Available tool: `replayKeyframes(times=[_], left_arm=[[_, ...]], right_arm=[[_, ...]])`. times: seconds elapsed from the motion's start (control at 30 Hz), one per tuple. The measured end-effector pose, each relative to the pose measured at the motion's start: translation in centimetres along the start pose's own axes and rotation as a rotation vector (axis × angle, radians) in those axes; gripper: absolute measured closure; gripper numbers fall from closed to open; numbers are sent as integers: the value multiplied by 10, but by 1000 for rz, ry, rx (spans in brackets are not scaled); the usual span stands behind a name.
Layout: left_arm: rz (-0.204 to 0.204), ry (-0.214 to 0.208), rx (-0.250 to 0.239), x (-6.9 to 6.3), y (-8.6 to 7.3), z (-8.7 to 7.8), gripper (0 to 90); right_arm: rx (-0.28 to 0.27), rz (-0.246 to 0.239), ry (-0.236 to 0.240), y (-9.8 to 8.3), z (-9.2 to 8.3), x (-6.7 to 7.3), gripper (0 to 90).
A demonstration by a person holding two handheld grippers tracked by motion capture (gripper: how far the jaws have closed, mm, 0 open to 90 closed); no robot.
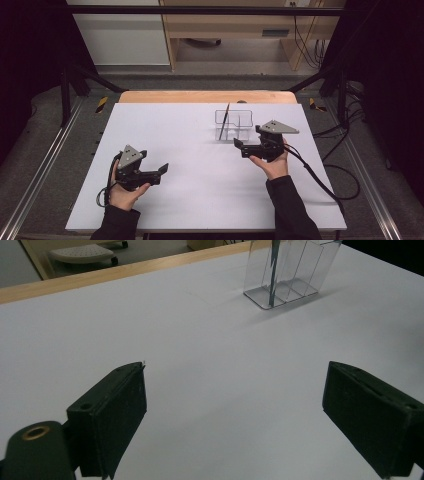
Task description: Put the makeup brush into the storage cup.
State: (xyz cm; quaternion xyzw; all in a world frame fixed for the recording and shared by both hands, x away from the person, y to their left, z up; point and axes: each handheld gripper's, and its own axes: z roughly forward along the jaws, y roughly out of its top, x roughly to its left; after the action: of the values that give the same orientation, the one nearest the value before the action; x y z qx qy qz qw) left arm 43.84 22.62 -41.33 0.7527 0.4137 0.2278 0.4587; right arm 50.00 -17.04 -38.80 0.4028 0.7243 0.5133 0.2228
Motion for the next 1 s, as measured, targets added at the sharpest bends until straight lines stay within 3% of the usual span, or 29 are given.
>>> replayKeyframes(times=[0.27, 1.0], left_arm=[[1, 2, 5, 0, -1, 1, 97], [-1, 3, 3, 0, -3, 2, 93]], right_arm=[[22, -21, 7, -13, -17, -3, 59], [20, 16, -4, -45, -52, -19, 58]])
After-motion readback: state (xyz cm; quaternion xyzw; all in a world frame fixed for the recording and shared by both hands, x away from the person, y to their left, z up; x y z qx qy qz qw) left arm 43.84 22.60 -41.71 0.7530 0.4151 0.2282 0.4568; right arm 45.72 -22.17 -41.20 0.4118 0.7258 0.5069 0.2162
